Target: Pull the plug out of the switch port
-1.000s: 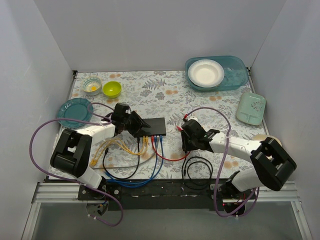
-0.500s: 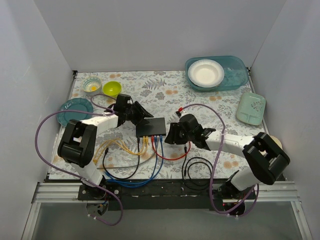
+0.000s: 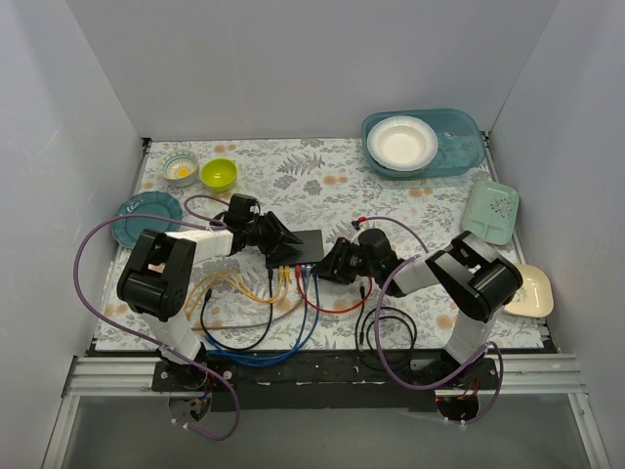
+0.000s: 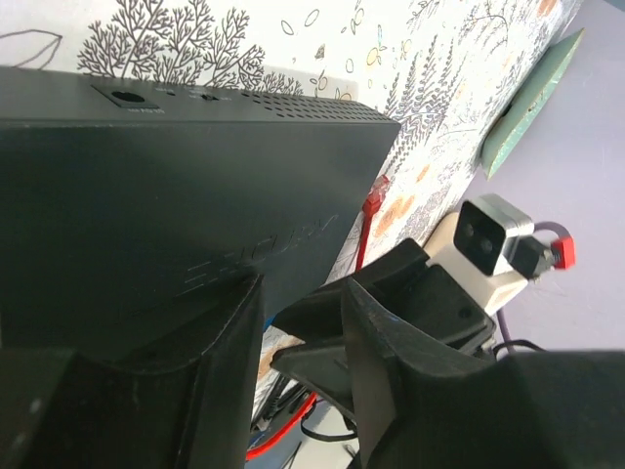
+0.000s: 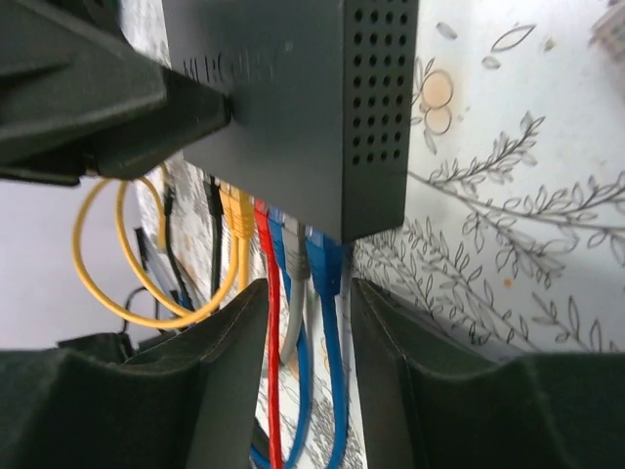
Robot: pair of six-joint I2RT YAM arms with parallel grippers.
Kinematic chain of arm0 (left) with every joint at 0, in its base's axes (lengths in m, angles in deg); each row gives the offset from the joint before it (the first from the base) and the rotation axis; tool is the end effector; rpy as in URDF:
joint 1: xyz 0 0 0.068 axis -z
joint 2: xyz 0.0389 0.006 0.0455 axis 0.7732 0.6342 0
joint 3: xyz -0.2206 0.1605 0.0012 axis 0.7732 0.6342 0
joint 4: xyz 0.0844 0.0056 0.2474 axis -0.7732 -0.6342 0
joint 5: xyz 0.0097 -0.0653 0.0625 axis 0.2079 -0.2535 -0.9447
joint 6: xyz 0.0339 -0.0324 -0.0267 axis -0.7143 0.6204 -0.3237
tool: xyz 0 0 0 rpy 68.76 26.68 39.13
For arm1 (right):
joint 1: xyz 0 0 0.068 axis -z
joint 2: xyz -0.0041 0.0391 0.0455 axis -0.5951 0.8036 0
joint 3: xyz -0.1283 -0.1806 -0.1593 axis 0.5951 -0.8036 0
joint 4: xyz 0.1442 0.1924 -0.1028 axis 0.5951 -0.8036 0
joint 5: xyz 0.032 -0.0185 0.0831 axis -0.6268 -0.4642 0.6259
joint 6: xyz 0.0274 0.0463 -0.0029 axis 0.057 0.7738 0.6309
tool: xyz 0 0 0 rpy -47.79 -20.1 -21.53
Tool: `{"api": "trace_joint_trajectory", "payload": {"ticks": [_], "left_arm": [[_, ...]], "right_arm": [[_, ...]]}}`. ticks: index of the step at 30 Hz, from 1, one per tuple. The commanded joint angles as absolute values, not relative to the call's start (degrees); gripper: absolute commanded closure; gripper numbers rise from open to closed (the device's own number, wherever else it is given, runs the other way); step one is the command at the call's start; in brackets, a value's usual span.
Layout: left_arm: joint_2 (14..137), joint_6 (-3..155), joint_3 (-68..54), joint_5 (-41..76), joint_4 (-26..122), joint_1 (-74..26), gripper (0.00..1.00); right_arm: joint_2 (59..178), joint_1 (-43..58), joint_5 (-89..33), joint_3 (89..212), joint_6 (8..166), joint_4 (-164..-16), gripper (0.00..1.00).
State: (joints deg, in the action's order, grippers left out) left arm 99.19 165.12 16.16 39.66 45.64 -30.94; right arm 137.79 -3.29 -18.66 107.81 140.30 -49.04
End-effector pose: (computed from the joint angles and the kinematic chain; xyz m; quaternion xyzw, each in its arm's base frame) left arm 0.3068 -0.1291 0.1426 0.5196 -0.7501 0.4058 0.0519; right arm 0.2334 0.2083 0.1186 0.0733 0.8468 0.4744 0.2293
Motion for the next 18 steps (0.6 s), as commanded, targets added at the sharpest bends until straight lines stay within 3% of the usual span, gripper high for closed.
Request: {"api": "trace_joint_trajectory", "payload": {"ticks": [1,8,18], "left_arm": [[98.0,163.3,17.5,39.5,44.4,-31.1,0.63],[97.6,163.3,18.4,38.8,44.1,-31.1,0.64],[96.2,162.7,19.6,38.1,43.6,-31.1,0.64]], "right_arm": [[141.4,-2.6,-19.1,107.4,146.9,-41.6,0.53],[143.3,-1.5,-23.4,102.2,154.8,-31.8,0.57],[146.0,-1.4,-24.5,105.9,154.8,-33.4,0.60]]}}
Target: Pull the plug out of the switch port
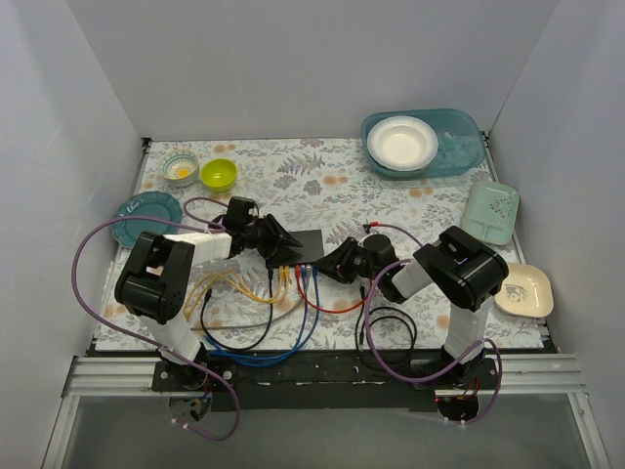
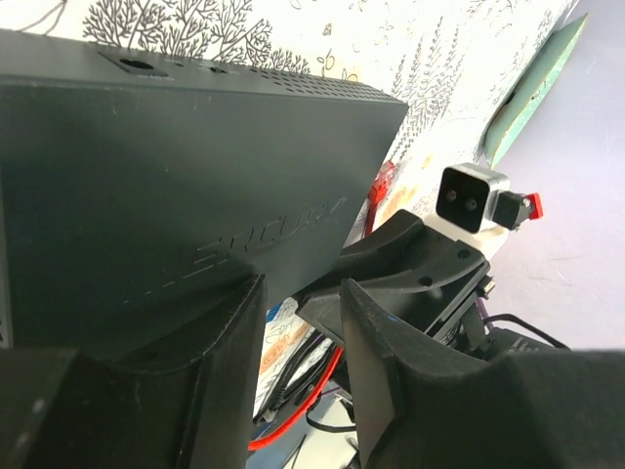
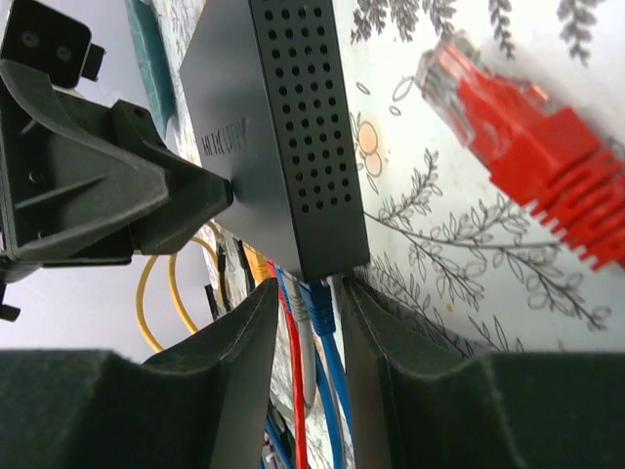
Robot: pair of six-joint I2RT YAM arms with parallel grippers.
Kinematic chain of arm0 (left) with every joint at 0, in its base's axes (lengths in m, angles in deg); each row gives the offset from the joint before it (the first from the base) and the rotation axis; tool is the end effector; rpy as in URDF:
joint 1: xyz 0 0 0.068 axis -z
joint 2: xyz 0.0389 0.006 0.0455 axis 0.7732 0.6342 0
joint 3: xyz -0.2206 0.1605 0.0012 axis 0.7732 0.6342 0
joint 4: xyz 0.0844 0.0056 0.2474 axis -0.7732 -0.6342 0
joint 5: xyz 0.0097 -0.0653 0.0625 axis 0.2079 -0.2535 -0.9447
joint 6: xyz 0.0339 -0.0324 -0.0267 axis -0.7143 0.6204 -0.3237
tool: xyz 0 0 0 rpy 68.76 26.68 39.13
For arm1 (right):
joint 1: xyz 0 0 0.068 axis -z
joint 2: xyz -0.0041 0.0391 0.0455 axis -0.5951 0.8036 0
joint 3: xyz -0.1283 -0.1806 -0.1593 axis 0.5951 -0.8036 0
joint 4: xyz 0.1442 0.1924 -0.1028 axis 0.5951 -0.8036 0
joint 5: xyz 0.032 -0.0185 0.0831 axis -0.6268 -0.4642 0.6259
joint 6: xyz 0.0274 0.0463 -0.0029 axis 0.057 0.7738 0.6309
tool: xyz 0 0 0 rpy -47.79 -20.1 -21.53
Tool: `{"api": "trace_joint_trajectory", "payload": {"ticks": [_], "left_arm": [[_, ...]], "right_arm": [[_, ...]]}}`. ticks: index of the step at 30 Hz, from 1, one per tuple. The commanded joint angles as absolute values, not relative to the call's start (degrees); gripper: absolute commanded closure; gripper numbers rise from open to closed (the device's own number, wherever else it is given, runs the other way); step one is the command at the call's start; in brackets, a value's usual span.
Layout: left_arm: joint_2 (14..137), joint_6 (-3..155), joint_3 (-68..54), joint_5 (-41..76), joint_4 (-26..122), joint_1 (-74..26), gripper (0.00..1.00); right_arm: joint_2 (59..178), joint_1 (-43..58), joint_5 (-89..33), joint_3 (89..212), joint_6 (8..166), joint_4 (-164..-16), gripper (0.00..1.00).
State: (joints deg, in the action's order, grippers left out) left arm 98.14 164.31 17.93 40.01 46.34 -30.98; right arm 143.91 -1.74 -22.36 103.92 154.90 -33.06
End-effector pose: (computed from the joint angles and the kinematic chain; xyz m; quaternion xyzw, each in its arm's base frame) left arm 0.3005 -0.1268 0.1409 0.5134 -0.7536 0.4072 0.0515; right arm 0.2363 0.1970 0.0992 0.1947 0.8016 0.5187 0.2247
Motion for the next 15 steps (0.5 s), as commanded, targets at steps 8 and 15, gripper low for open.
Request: {"api": "trace_joint_trajectory", "payload": {"ticks": [8,15], "left_arm": [[95.7,162.4,20.2,38.5,43.6,-31.1,0.64],[96.0,162.4,20.2,38.9,43.9,-31.1,0.64]], "right_arm": [[147.5,-1.5,-23.9,108.3,153.6,-36.0,0.65],[147.9,-1.4,-23.1,108.5,152.5,-37.6,0.75]]}}
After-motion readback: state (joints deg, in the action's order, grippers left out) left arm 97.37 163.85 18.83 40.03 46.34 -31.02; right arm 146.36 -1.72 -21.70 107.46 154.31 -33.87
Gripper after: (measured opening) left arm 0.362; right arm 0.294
